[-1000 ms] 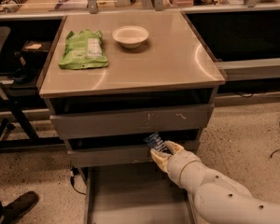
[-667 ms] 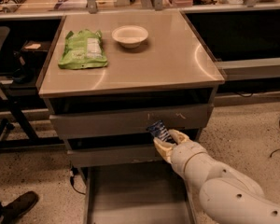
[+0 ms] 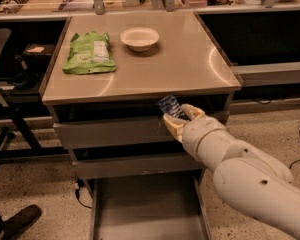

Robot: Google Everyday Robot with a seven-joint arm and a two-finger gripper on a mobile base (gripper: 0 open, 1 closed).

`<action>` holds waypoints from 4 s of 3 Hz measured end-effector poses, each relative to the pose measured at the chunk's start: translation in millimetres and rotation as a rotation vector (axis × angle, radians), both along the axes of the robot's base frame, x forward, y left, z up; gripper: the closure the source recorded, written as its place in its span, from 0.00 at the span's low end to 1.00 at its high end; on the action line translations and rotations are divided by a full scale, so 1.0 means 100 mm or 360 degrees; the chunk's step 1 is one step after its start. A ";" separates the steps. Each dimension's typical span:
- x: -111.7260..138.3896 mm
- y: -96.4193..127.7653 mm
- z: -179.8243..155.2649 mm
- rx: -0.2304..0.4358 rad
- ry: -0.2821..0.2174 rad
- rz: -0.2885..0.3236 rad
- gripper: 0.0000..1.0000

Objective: Pick rxbar blueberry from bottom drawer and place on counter

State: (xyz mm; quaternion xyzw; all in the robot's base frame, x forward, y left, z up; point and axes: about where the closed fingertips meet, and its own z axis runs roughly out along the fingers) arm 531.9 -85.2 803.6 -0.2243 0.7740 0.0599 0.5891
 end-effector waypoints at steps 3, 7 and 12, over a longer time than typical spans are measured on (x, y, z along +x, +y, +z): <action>0.43 0.03 0.82 -0.0091 -0.0117 0.0005 1.00; 1.26 0.34 0.64 -0.0132 -0.0060 0.0074 1.00; 1.76 0.34 0.39 -0.0081 -0.0016 0.0044 0.36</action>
Offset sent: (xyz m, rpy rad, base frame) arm 0.0549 0.0154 0.0934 -0.0671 -0.0738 -0.0185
